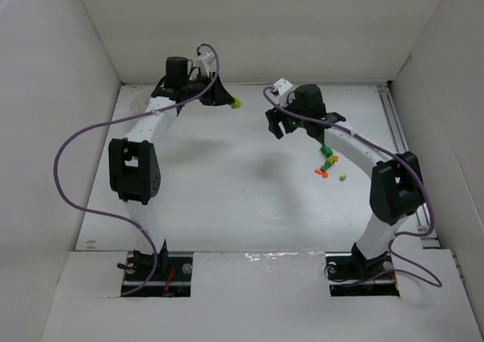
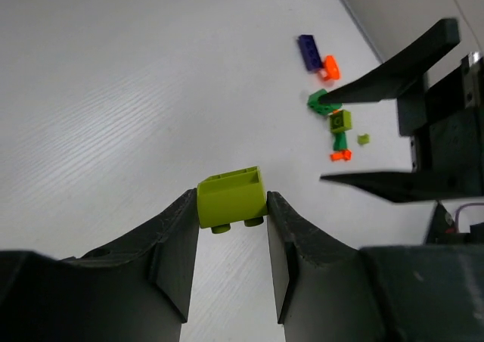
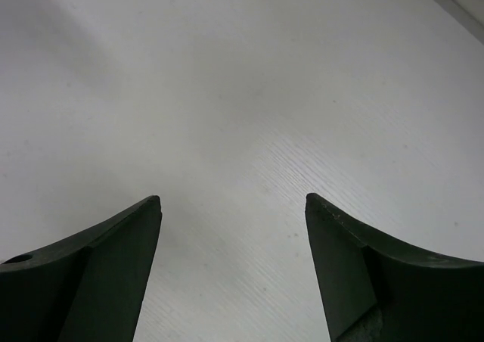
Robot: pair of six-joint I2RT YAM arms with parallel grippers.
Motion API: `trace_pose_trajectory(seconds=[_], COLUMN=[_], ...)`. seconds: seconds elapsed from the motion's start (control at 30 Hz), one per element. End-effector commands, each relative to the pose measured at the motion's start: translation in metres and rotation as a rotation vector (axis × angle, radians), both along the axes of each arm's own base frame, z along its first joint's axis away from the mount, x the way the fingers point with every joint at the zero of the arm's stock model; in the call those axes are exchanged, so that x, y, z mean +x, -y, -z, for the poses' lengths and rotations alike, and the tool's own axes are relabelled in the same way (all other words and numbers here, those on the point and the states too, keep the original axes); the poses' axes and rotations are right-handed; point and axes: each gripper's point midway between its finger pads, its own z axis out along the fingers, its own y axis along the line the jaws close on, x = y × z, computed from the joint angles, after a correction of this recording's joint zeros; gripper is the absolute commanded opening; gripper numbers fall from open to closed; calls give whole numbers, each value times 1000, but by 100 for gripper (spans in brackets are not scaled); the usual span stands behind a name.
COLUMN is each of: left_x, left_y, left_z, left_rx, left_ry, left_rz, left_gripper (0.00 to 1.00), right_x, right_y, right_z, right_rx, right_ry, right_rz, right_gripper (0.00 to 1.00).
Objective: Sort the legos into containers by color
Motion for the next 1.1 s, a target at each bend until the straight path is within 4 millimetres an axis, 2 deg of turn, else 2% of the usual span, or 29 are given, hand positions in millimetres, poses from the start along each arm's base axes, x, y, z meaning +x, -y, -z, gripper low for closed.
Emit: trace_pose_trajectory(seconds=[0.0,0.07,0.1,0.17,0.2,0.23,0.3,0.33,0.37,0.4,0.43,0.47,0.5,0.6,0.63,0.67,0.7,0.73,0.83,0.87,0.9,0.93,0.97,1.07], left_x=[2,-2,-2,-10,-8,-10,-14,-17,-19,-21,-23,-26,-25,-25,-25,-23,-20,-19,-11,-8,-5,-3,1,11], left_y=[-62,-84,-102,-123,-142,-153,-179,-187,-193,-204,-212,-217,-223,-246,-255,-260,-260,-269,-284,-291,-292,-297,-298,-309], left_z=[-42,-37,-24,-25,-20,-13,-9,5,7,13,14,23,23,28,39,34,36,43,31,38,31,34,39,33], left_rx=[99,134,189,273,334,373,436,458,466,480,494,511,525,565,572,580,581,599,606,624,622,631,632,647], left_ry=[148,150,137,193,197,188,196,169,168,151,145,136,139,141,105,120,117,103,130,120,135,134,123,141], left_rz=[-204,-252,-314,-335,-396,-424,-479,-490,-497,-509,-534,-529,-539,-581,-590,-595,-594,-606,-635,-639,-644,-646,-642,-663], left_gripper=[0,0,0,0,0,0,0,0,0,0,0,0,0,0,0,0,0,0,0,0,0,0,0,1], right_x=[12,15,18,24,23,24,28,29,30,29,32,32,33,34,38,38,40,39,38,38,38,38,40,40], right_y=[23,31,38,38,38,38,36,36,34,34,33,31,31,29,33,33,32,31,31,31,31,31,30,30], right_z=[-36,-37,-29,-37,-29,-33,-30,-30,-35,-25,-26,-30,-25,-33,-30,-30,-30,-30,-28,-28,-28,-23,-27,-27], right_rx=[105,119,116,140,132,141,137,135,143,133,133,141,138,146,142,142,142,146,142,142,142,139,142,142], right_ry=[52,38,13,16,-3,0,-10,-16,-10,-34,-32,-26,-35,-27,-36,-36,-36,-39,-47,-47,-47,-56,-47,-47], right_rz=[74,103,124,132,134,138,138,139,129,131,130,122,123,114,124,124,124,116,117,117,117,117,117,117], right_gripper=[82,82,82,82,82,82,82,82,82,82,82,82,82,82,82,82,82,82,82,82,82,82,82,82])
